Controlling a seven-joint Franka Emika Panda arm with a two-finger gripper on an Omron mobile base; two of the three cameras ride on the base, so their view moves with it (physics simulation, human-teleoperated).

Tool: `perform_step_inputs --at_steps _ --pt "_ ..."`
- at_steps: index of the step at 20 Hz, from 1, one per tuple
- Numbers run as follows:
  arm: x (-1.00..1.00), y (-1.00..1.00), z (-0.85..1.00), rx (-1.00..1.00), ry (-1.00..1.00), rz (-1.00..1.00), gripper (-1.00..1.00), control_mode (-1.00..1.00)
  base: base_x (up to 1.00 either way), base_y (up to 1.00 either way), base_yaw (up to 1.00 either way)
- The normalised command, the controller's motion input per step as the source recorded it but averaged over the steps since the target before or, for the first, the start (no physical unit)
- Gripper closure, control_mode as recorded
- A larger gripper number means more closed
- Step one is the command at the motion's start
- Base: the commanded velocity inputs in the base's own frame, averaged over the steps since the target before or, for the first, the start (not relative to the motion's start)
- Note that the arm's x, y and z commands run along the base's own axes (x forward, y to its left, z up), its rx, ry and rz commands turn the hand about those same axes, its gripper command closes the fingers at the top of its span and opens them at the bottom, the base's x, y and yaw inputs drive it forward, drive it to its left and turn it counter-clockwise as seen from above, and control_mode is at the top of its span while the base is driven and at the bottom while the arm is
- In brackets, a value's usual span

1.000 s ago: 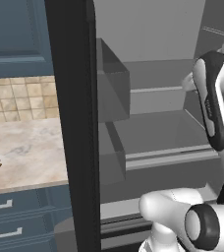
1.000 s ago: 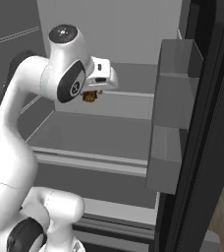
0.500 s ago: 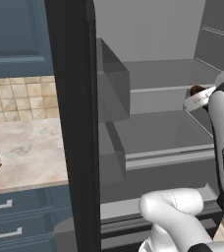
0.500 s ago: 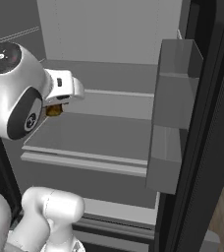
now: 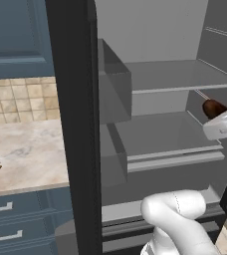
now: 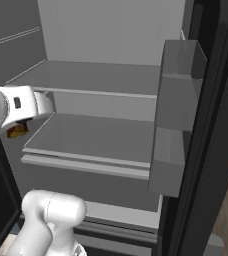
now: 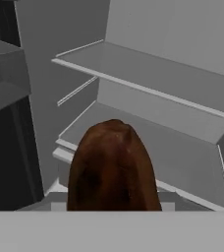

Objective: Open the fridge, remove the kiwi, sweet potato, and chicken drumstick, and place them on any counter.

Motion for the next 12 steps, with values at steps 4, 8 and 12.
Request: perform_step_inputs --at_steps 4,8,12 --pt "-0.29 0.05 0.11 0.0 0.0 0.04 1.0 -1.0 0.0 0.0 0.0" --pt "0.0 0.0 0.01 0.0 0.0 0.03 1.0 -1.0 0.0 0.0 0.0" --pt "0.01 0.0 0.0 0.0 0.0 0.0 1.0 -1.0 0.0 0.0 0.0"
